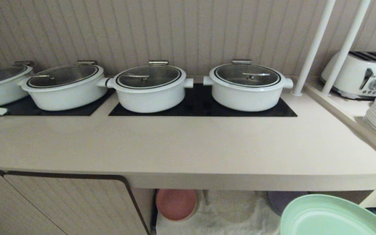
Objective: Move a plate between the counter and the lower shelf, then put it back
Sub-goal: Put the plate in the cupboard
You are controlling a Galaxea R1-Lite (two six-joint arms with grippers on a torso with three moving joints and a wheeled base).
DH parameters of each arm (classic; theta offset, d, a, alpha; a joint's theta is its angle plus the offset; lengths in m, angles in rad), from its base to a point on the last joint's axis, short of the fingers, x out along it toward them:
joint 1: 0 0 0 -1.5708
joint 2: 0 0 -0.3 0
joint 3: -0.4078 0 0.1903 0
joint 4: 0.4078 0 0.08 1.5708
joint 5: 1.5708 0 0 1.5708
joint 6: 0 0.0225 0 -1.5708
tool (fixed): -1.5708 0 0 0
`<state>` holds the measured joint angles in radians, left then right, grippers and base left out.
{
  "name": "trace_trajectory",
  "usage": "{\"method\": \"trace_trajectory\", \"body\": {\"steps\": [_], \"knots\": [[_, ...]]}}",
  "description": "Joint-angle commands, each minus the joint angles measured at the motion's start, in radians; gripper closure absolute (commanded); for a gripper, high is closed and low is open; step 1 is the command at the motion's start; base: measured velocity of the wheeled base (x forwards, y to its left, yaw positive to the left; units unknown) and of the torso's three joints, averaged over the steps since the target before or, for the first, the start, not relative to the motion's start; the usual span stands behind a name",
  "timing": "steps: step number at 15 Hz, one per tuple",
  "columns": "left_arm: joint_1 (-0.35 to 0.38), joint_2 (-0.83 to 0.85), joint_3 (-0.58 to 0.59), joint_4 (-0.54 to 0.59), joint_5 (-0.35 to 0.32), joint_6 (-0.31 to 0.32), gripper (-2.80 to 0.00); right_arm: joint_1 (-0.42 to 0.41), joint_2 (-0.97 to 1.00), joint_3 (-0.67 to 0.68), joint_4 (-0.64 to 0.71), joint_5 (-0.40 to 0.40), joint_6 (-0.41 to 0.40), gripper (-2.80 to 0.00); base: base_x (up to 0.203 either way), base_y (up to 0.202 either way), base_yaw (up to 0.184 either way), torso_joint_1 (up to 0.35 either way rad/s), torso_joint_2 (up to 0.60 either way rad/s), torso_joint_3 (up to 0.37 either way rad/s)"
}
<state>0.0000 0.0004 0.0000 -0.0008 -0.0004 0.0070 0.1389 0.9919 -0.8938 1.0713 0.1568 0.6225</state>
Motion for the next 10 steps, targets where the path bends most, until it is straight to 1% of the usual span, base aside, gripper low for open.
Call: {"method": "trace_trajectory", "body": {"steps": [1, 4, 10], "knots": [[0.0, 0.0, 0.0, -0.001, 0.0, -0.001, 0.0, 0.001, 0.001, 0.0, 0.007, 0.001, 0.003, 0.0, 0.0, 0.0, 0.0, -0.167, 0.37, 0.188], [0.0, 0.0, 0.0, 0.001, 0.0, -0.001, 0.0, 0.002, -0.001, 0.0, 0.006, 0.001, 0.003, 0.0, 0.0, 0.0, 0.0, -0.185, 0.4, 0.213], [0.0, 0.0, 0.0, 0.001, 0.0, -0.001, 0.0, 0.002, -0.001, 0.001, 0.006, 0.001, 0.003, 0.0, 0.0, 0.0, 0.0, -0.245, 0.54, 0.29]]}}
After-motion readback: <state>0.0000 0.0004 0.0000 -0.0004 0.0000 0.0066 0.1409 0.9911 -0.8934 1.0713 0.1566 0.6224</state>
